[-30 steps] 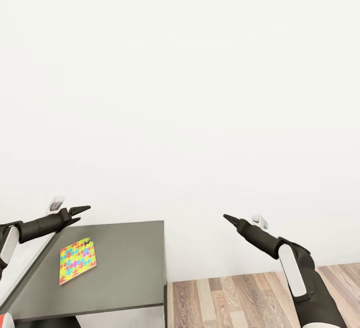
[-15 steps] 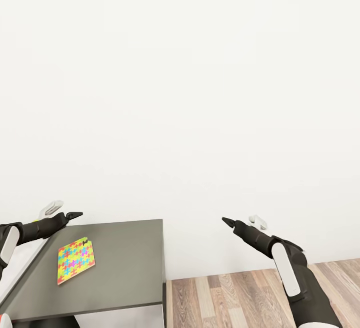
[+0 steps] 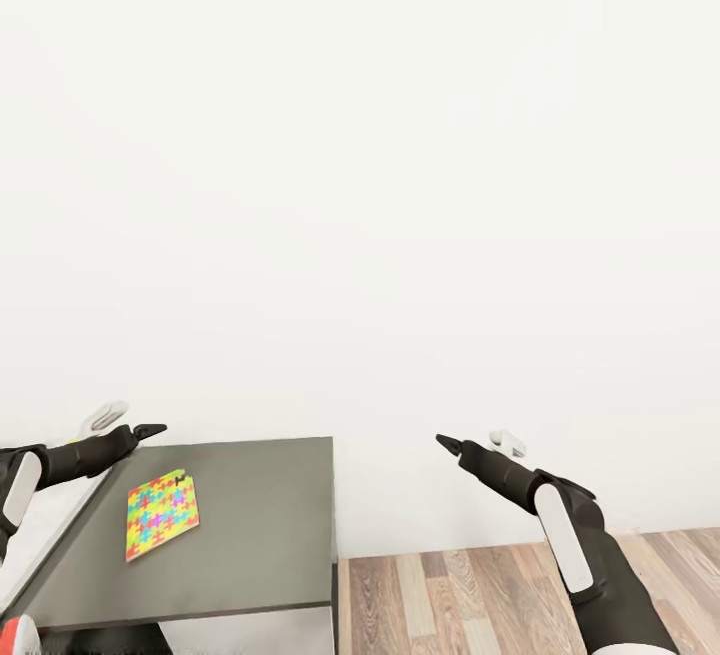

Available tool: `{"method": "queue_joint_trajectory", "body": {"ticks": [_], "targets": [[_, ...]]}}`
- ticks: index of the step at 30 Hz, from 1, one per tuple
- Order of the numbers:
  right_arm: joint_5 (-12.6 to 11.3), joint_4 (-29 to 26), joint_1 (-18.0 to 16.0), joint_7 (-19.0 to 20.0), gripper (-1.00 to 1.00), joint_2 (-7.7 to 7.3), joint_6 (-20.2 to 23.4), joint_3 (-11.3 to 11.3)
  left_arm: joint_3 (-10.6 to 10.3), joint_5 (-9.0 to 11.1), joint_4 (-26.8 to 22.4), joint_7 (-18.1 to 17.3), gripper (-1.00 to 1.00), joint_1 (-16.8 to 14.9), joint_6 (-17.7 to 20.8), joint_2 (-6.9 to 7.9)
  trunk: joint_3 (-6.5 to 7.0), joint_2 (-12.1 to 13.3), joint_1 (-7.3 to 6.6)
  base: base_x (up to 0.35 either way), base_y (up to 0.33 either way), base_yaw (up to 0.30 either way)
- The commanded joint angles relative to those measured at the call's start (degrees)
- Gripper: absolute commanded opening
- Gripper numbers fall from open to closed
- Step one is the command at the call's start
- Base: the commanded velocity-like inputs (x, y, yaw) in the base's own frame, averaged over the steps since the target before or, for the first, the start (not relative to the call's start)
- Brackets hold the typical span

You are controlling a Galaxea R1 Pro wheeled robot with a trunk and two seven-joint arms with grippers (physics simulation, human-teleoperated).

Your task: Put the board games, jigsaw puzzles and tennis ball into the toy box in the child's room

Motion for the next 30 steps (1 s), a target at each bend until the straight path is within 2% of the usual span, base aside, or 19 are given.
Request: {"method": "queue_joint_trajectory", "body": {"ticks": [1,14,18,24,30], "targets": [[0.05,-0.03,-0.01,0.25,1.00,0.01,0.24,-0.09,0.11,0.09,0.03,-0.10,1.00,-0.05,0.34,-0.04,-0.03,-0.04,0.02,0.000,0.000,0.253],[-0.03,-0.03,-0.01,0.33,1.00,0.01,0.19,0.02,-0.16,-0.23,0.03,0.76,1.00,-0.05,0.22,-0.15,-0.03,-0.04,0.02,0.000,0.000,0.283],[-0.03,-0.03,-0.01,0.35,1.00,0.01,0.20,0.03,-0.19,-0.17,0.08,4.56,1.00,-0.05,-0.85,-0.72,-0.03,-0.04,0.02,0.000,0.000,0.291],[-0.03,-0.03,-0.01,0.85,1.00,-0.04,0.21,0.03,-0.28,-0.06,0.11,13.87,1.00,-0.11,-4.43,-3.34,-0.03,-0.04,0.02,0.000,0.000,0.183],[-0.05,-0.03,-0.01,1.00,1.00,-0.07,0.27,0.00,-0.28,-0.04,0.12,17.96,1.00,-0.13,-5.20,-4.73,-0.03,-0.04,0.02,0.000,0.000,0.037]]}}
